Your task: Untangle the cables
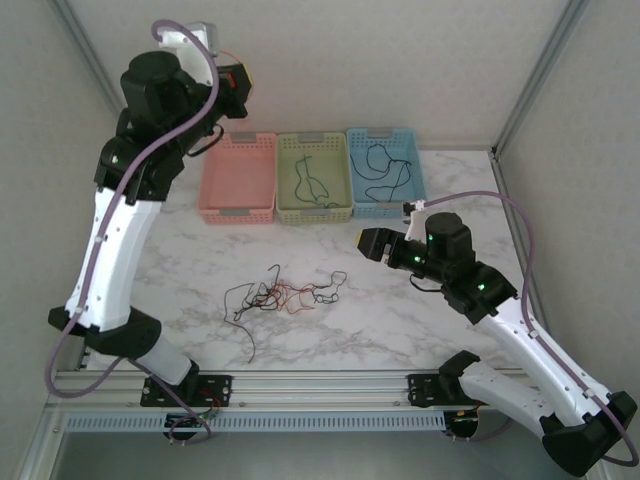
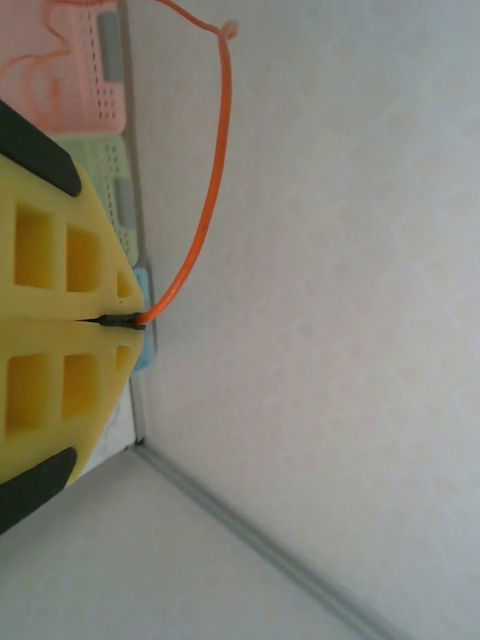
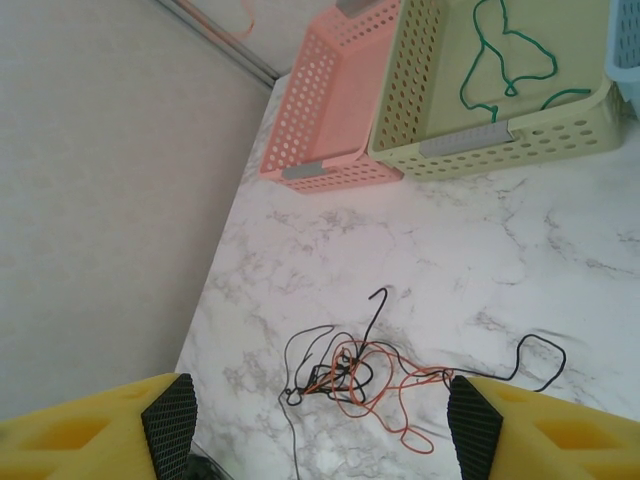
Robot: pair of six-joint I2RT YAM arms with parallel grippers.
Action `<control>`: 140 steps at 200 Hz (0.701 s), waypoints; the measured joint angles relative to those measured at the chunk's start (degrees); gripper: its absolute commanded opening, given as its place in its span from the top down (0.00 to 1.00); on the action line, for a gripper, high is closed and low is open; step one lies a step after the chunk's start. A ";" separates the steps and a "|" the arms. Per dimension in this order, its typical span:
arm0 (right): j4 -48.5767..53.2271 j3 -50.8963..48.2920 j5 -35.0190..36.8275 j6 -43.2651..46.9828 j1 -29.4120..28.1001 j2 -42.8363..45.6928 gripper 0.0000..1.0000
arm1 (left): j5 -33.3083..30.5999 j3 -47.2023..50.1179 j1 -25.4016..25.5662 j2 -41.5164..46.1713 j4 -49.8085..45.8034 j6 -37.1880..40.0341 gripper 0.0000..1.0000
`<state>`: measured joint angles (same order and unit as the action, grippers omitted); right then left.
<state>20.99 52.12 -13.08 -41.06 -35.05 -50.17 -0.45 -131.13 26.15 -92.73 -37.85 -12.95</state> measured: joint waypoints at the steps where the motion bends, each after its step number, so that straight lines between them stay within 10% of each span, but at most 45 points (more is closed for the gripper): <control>1: 0.00 0.00 -0.02 0.00 0.00 0.00 0.30 | 0.00 -0.11 -0.15 -0.13 -0.04 0.00 1.00; 140: 3.89 0.02 -0.13 0.83 0.04 1.27 0.31 | 5.33 -3.34 -15.91 -24.61 -0.87 -4.04 1.00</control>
<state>24.88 52.14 -13.21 -40.23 -35.00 -48.90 4.89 -134.47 10.24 -117.34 -38.72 -16.99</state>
